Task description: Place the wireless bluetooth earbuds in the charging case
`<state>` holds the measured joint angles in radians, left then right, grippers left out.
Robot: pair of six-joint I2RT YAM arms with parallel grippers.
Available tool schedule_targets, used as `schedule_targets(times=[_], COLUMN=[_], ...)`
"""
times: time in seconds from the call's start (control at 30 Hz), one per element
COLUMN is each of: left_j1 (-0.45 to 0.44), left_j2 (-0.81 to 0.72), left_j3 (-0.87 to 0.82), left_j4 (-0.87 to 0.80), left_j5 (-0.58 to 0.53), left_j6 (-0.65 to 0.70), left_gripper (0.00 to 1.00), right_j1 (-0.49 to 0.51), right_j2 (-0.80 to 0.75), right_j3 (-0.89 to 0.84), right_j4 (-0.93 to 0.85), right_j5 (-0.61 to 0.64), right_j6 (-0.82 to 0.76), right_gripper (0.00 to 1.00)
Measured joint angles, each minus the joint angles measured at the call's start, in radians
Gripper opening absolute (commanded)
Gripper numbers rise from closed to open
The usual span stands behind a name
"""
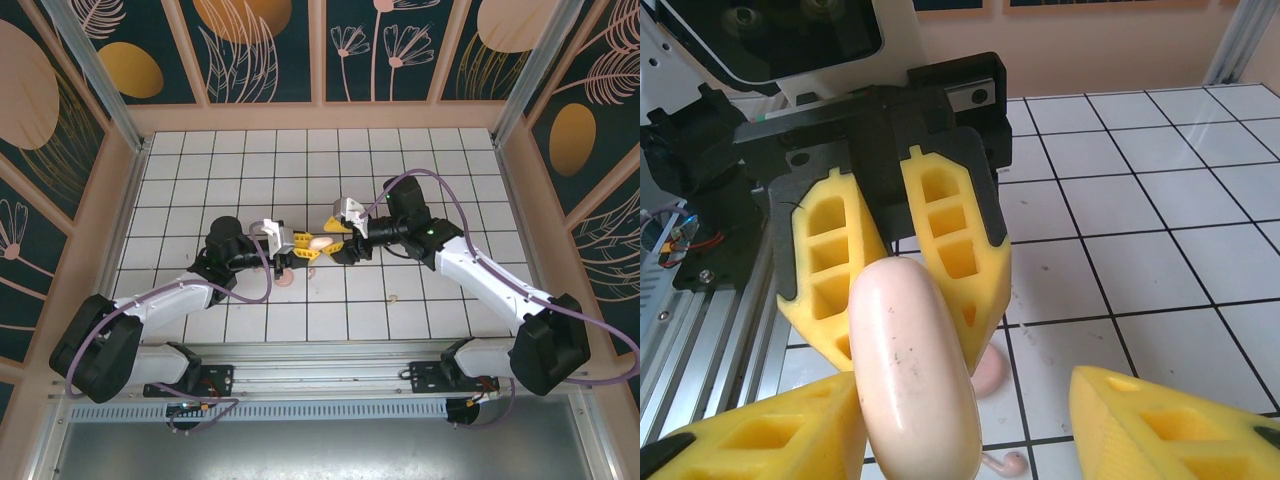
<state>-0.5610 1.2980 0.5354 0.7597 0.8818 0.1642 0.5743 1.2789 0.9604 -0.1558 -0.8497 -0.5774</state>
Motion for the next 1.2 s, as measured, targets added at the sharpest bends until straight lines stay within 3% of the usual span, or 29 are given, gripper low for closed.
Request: schedule_targets(times=[1.2], left_j1=[-0.001], left_j2=[-0.019], left_j3=[0.0], left_j4=[-0.039], left_j5=[0.018], left_j6=[0.018], left_gripper=[0.18], right_j1=[-0.051], right_j2=[-0.021], right_j3=[0.0], right_j4=[0.1], right_j5=[0.029], right_j6=[0.079], right_gripper=[0.55])
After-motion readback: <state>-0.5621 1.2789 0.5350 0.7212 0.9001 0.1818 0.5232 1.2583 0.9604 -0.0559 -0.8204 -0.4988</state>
